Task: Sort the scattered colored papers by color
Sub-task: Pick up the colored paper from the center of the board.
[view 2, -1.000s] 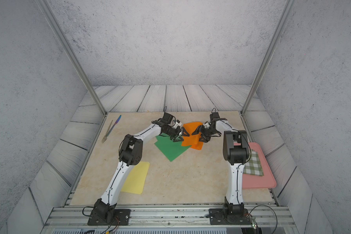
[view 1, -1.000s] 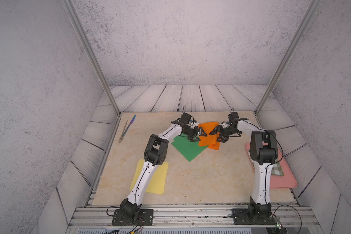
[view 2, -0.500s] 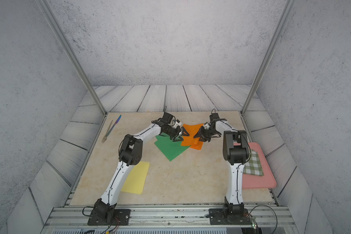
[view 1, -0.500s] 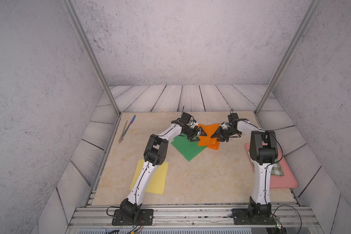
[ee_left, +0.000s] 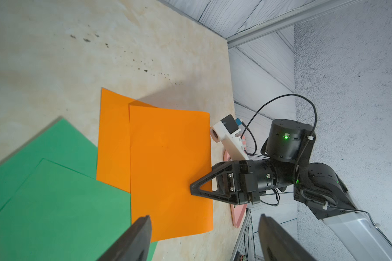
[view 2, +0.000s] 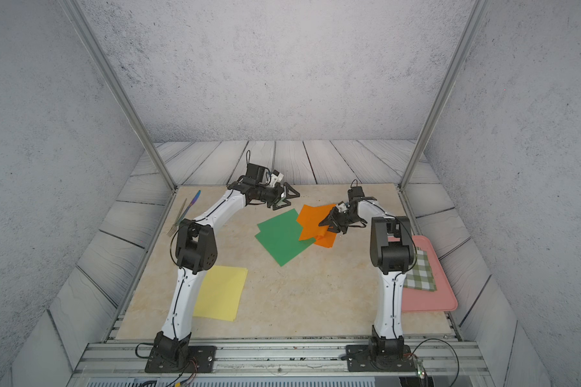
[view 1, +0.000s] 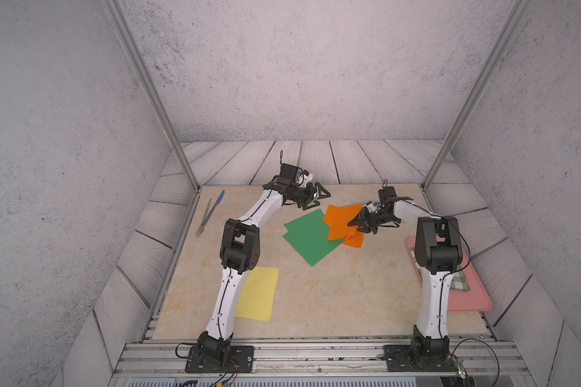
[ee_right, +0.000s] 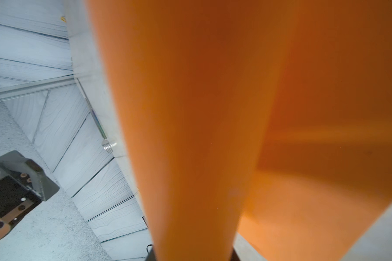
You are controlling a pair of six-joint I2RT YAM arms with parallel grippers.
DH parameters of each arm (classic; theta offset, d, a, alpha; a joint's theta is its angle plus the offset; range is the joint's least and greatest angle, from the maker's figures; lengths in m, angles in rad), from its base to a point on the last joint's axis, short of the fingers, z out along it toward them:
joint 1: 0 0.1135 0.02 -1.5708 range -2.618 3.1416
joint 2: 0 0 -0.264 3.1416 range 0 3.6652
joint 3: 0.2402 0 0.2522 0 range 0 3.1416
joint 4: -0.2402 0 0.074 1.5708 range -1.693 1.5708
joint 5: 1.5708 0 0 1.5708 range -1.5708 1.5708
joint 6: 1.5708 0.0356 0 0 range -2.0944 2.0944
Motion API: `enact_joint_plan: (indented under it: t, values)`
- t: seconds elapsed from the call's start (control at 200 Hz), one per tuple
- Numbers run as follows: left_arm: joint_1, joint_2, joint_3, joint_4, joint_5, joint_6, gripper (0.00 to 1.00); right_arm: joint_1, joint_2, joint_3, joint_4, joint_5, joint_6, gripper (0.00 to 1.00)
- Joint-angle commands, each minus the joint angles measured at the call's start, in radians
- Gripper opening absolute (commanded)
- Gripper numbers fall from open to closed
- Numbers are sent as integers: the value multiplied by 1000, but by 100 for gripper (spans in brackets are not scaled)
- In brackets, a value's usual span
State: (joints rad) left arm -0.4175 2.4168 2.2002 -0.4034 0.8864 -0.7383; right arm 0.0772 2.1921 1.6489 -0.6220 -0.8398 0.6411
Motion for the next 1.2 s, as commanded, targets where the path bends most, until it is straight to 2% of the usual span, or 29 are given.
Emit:
enact_joint_plan:
  t: [0.0,0.23,0.58,0.891,1.196]
  values:
    - [-12,-6,-69,25,24,-10,80,0,-95,-27,68,-76,70,29]
    - [4,-33,-140,86,42,-35,80,-2,-147,-59,147,-149,145,26]
    - [10,-32,-149,113,62,-58,79,-2,-182,-61,224,-214,228,27]
    - [4,-20,-135,179,114,-123,74,1,-199,-73,249,-229,245,27]
    - [-9,-13,-149,145,124,-94,75,13,-223,-89,265,-249,262,27]
